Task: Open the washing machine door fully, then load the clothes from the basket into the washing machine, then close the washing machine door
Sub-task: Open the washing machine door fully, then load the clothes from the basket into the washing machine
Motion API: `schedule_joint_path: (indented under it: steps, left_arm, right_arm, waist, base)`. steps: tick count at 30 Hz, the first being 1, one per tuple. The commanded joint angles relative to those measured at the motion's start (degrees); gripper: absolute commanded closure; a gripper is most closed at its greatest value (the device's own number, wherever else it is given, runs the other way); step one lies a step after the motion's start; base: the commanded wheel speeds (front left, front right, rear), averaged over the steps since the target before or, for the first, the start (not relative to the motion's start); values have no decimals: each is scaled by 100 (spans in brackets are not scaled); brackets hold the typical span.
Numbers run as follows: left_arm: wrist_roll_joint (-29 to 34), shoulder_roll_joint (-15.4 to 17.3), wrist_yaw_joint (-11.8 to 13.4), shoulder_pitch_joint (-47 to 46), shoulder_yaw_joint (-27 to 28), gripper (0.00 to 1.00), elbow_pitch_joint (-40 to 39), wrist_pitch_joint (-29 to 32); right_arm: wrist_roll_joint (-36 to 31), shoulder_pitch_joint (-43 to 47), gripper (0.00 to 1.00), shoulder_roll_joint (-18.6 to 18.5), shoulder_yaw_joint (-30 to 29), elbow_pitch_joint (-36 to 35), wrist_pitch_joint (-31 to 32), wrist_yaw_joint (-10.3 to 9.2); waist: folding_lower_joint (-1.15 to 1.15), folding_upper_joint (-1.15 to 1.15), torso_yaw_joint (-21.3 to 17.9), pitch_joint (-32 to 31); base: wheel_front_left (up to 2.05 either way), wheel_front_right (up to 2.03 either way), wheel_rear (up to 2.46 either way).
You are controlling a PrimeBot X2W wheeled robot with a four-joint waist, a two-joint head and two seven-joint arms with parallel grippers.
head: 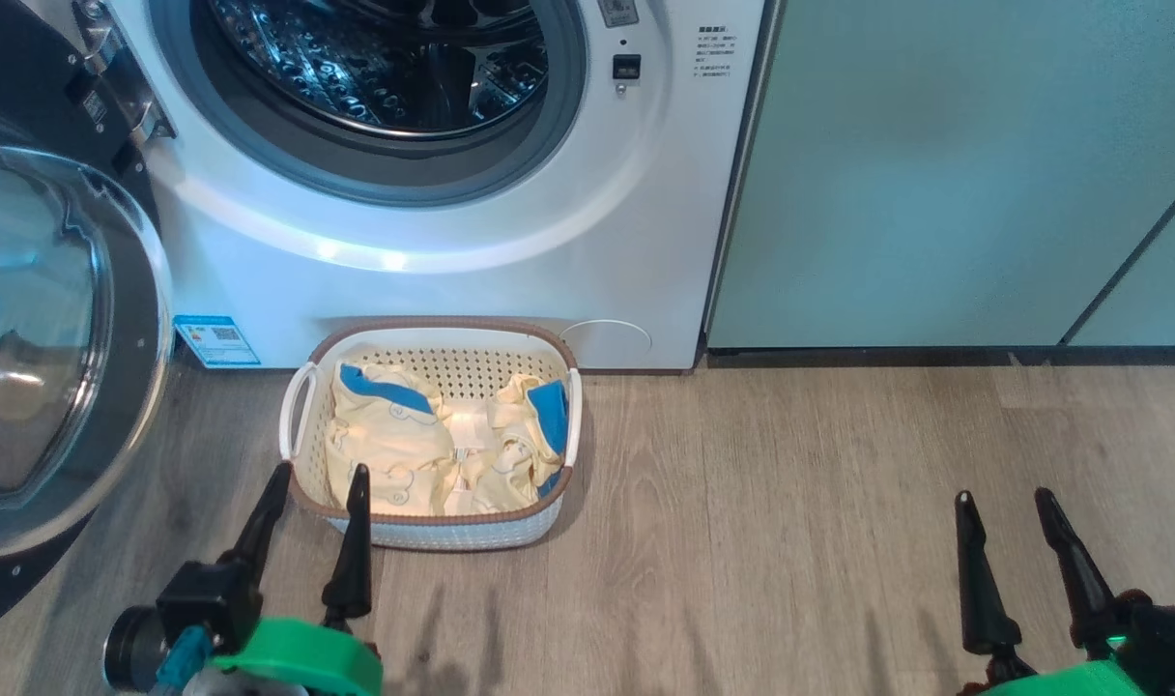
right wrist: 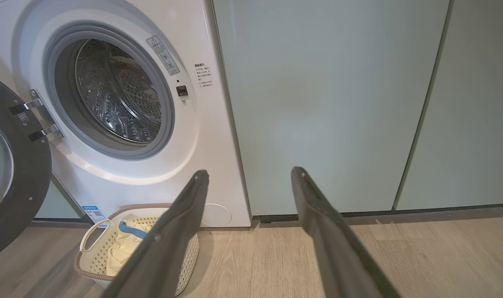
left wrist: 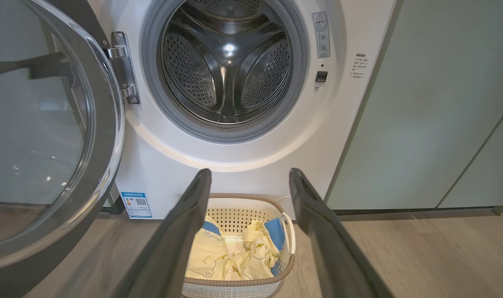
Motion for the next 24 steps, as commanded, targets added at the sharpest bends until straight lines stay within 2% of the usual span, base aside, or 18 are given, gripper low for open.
schedule_joint_path:
  steps: [1, 24]
  left_arm:
    - [61, 88, 51, -167, 167, 0, -151, 28]
    - [-47, 169, 133, -243, 112, 0, -43, 75]
  right_arm:
    - [-35, -99, 0, -36, 93, -223, -38, 25]
    - [68, -136, 0, -36, 18, -239, -38, 25]
  waist:
    - [0, 0, -14, 10]
    - [0, 0, -100, 38]
  base:
    - [0, 0, 0]
    - [0, 0, 0]
